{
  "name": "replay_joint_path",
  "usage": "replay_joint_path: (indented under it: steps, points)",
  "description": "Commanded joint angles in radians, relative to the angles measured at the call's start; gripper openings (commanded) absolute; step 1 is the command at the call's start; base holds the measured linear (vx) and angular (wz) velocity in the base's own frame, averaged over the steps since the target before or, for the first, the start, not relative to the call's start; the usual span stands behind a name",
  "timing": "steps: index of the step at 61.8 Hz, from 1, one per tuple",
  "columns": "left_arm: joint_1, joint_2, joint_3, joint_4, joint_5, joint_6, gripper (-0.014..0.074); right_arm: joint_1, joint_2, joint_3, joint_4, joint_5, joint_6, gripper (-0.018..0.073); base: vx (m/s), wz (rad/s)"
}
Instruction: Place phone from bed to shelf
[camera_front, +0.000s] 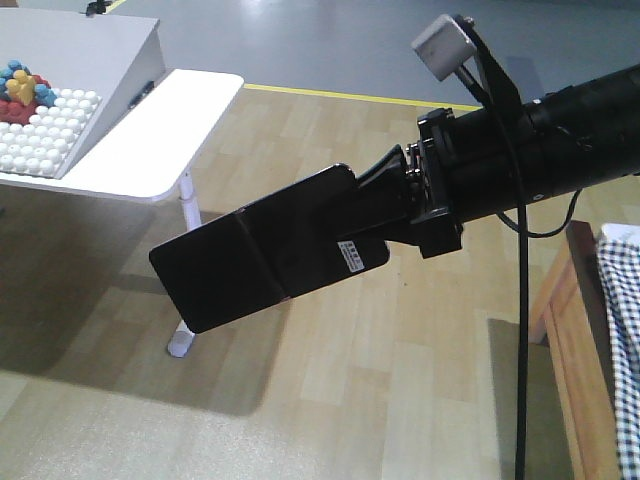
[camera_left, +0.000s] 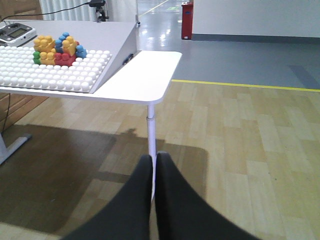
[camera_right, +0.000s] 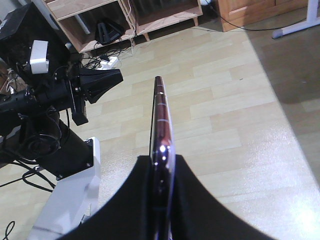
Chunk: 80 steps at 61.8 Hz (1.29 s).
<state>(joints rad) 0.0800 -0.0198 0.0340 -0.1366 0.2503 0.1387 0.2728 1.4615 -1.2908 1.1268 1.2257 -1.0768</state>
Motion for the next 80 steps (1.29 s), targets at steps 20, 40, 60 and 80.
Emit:
replay_joint_path:
  steps: [20,40,60,80]
  points:
    - [-0.004,-0.005,0.003,-0.009,-0.069,-0.004,0.0001,-0.001,-0.038,-0.026,0.091,0.064,-0.003,-0.0004,0.2,0.17]
    - [-0.004,-0.005,0.003,-0.009,-0.069,-0.004,0.0001,-0.001,-0.038,-0.026,0.091,0.064,-0.003,-0.0004,0.19,0.19]
    - [-0.004,-0.005,0.003,-0.009,-0.069,-0.004,0.0001,-0.001,-0.038,-0.026,0.091,0.064,-0.003,-0.0004,0.18,0.27]
    - [-0.004,-0.005,0.003,-0.009,-0.069,-0.004,0.0001,-0.001,-0.038,-0.026,0.091,0.064,-0.003,-0.0004,0.2,0.42]
